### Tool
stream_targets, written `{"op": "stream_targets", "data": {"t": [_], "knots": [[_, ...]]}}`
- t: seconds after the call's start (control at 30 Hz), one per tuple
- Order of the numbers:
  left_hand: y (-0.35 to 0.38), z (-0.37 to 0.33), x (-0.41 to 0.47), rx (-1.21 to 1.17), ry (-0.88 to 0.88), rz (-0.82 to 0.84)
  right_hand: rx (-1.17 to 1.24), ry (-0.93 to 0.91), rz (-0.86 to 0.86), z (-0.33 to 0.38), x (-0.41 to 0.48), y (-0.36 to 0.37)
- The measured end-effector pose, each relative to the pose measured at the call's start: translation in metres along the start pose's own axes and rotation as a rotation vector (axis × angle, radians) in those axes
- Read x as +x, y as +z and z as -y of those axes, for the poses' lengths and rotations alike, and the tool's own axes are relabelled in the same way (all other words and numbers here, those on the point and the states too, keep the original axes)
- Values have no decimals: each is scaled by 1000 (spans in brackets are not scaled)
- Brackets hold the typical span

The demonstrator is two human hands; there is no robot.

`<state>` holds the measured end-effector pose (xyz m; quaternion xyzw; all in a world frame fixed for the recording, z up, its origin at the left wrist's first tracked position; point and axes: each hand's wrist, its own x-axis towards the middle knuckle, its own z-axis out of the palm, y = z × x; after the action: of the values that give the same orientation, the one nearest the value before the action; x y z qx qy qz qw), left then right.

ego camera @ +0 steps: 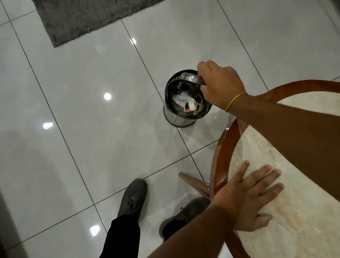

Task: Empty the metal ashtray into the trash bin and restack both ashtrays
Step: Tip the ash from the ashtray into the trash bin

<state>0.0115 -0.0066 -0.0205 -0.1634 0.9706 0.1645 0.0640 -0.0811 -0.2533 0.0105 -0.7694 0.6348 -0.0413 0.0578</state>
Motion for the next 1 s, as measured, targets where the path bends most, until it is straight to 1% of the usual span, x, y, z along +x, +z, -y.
{"op": "stream_targets", "data": {"t": [0.13, 0.23, 0.4, 0.63, 1.0], "knots": [[1, 0, 0, 3, -9, -10, -34, -11, -35, -1, 0, 3], [2, 0, 0, 11, -11, -16, -32, -38, -63, -2, -1, 7], [1, 1, 0, 25, -10, -28, -20, -29, -106, -3, 0, 13], [0, 1, 0, 49, -6, -41, 4, -42, -102, -2, 1, 17], [-3, 1, -2, 53, -7, -29, 71, 6, -99, -4, 1, 23]]}}
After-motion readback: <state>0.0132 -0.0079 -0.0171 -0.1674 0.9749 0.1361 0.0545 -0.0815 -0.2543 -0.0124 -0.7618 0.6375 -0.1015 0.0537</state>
